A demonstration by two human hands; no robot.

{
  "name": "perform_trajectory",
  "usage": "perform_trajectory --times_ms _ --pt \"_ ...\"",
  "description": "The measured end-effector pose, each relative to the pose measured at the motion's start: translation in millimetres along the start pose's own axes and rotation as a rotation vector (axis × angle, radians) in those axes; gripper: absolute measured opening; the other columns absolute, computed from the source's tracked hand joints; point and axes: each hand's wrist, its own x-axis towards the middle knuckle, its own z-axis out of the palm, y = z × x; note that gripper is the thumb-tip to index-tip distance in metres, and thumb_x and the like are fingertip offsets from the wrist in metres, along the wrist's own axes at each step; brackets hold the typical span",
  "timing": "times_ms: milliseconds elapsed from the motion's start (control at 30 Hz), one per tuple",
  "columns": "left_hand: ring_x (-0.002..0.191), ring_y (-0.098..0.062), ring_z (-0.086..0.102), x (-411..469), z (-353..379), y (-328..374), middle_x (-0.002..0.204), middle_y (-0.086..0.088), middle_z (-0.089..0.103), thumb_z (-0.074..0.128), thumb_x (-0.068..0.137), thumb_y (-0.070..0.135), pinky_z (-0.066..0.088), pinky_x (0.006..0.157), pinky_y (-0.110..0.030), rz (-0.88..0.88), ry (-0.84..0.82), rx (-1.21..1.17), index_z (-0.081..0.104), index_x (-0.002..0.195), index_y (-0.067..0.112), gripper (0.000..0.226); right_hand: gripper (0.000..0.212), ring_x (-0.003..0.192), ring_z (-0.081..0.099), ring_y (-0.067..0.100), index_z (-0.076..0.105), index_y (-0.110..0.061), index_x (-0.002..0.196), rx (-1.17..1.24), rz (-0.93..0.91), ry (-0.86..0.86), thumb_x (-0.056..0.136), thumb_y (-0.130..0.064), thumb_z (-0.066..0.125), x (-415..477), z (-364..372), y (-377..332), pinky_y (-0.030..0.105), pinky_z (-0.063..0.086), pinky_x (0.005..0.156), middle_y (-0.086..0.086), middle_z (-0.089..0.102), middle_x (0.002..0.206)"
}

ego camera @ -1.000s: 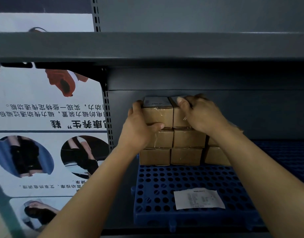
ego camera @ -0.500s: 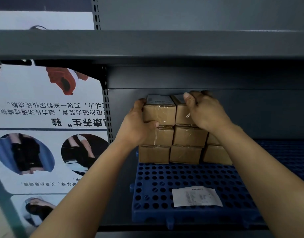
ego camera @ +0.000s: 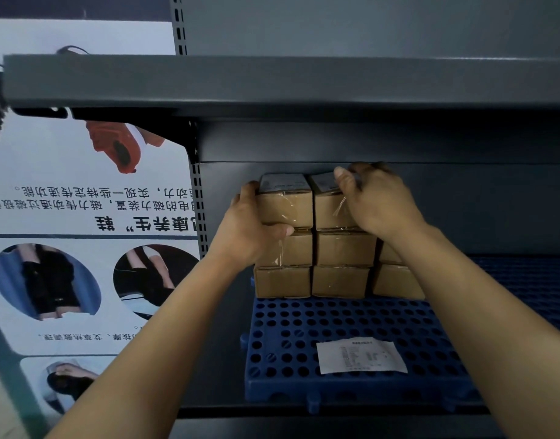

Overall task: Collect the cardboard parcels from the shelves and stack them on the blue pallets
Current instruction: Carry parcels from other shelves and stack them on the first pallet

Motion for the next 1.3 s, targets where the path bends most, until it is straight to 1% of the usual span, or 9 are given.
perform_trajectory --times_ms 100,233,400,700,867,933,1033,1133,1300 --pt "0.117 -0.023 0.05 0.1 0.0 -0.4 0.131 -0.005 0.047 0.078 0.071 0.027 0.04 0.092 -0.029 0.001 -0.001 0.009 0.028 0.138 0.018 0.085 0.054 0.115 0.051 0.033 0.051 -0.014 0.13 0.004 0.004 0.012 0.097 -0.052 0.03 -1.7 -1.0 -2.0 0.036 0.043 0.088 0.015 0.052 0.127" --pt "0.115 -0.024 0.053 0.3 0.0 0.8 0.132 -0.004 0.045 0.079 0.069 0.026 0.042 0.095 -0.032 0.005 -0.015 0.001 0.027 0.139 0.02 0.087 0.056 0.12 0.048 0.034 0.048 -0.013 0.134 0.0 0.028 0.017 0.098 -0.052 0.031 -4.3 -4.2 -4.7 0.038 0.043 0.092 0.015 0.048 0.132" --pt "0.124 -0.023 0.044 0.5 -1.8 2.9 0.139 -0.006 0.04 0.078 0.071 0.025 0.037 0.097 -0.029 0.011 -0.007 0.001 0.023 0.141 0.018 0.09 0.056 0.121 0.048 0.034 0.047 -0.012 0.134 -0.029 0.026 0.035 0.097 -0.052 0.032 -7.2 -8.4 -7.1 0.04 0.044 0.094 0.016 0.048 0.133" --pt "0.123 -0.025 0.044 0.4 -6.0 -1.2 0.138 -0.01 0.041 0.079 0.071 0.026 0.038 0.095 -0.029 0.014 0.007 0.013 0.024 0.141 0.016 0.09 0.057 0.121 0.049 0.032 0.048 -0.012 0.134 -0.03 0.021 0.049 0.096 -0.052 0.035 -10.6 -7.8 -13.8 0.039 0.045 0.093 0.015 0.052 0.132" --pt "0.121 -0.025 0.046 0.6 -5.7 -3.5 0.136 -0.006 0.041 0.08 0.068 0.022 0.04 0.098 -0.034 0.024 -0.049 0.026 0.027 0.14 0.018 0.089 0.055 0.116 0.052 0.032 0.051 -0.011 0.129 0.005 0.058 0.029 0.097 -0.053 0.035 -10.9 -5.4 -14.4 0.038 0.045 0.091 0.015 0.053 0.129" --pt "0.118 -0.025 0.048 1.1 -4.4 -4.7 0.135 -0.005 0.041 0.08 0.069 0.019 0.043 0.1 -0.04 0.031 -0.075 0.015 0.027 0.139 0.019 0.088 0.055 0.114 0.053 0.032 0.052 -0.011 0.128 0.013 0.088 0.032 0.097 -0.052 0.034 -10.9 -5.0 -13.3 0.038 0.045 0.089 0.015 0.054 0.127" --pt "0.113 -0.024 0.051 2.6 -2.5 -6.1 0.133 -0.003 0.043 0.077 0.071 0.013 0.046 0.097 -0.043 0.055 -0.085 -0.003 0.03 0.137 0.021 0.081 0.054 0.113 0.053 0.033 0.053 -0.01 0.127 0.003 0.096 0.04 0.097 -0.052 0.034 -10.2 -5.8 -11.5 0.038 0.046 0.087 0.016 0.055 0.124" --pt "0.112 -0.023 0.052 4.8 -0.4 -6.2 0.131 -0.002 0.045 0.075 0.072 0.01 0.047 0.095 -0.042 0.069 -0.089 -0.023 0.031 0.136 0.023 0.079 0.055 0.115 0.053 0.033 0.052 -0.01 0.128 0.0 0.095 0.029 0.097 -0.052 0.034 -9.7 -6.2 -10.1 0.039 0.046 0.089 0.016 0.055 0.126" --pt "0.111 -0.021 0.051 7.5 1.9 -6.3 0.134 -0.003 0.043 0.074 0.074 0.011 0.042 0.09 -0.028 0.075 -0.088 -0.019 0.028 0.139 0.024 0.08 0.056 0.117 0.052 0.034 0.051 -0.009 0.131 -0.002 0.1 0.022 0.097 -0.052 0.034 -10.4 -6.5 -8.9 0.04 0.046 0.092 0.017 0.053 0.128"
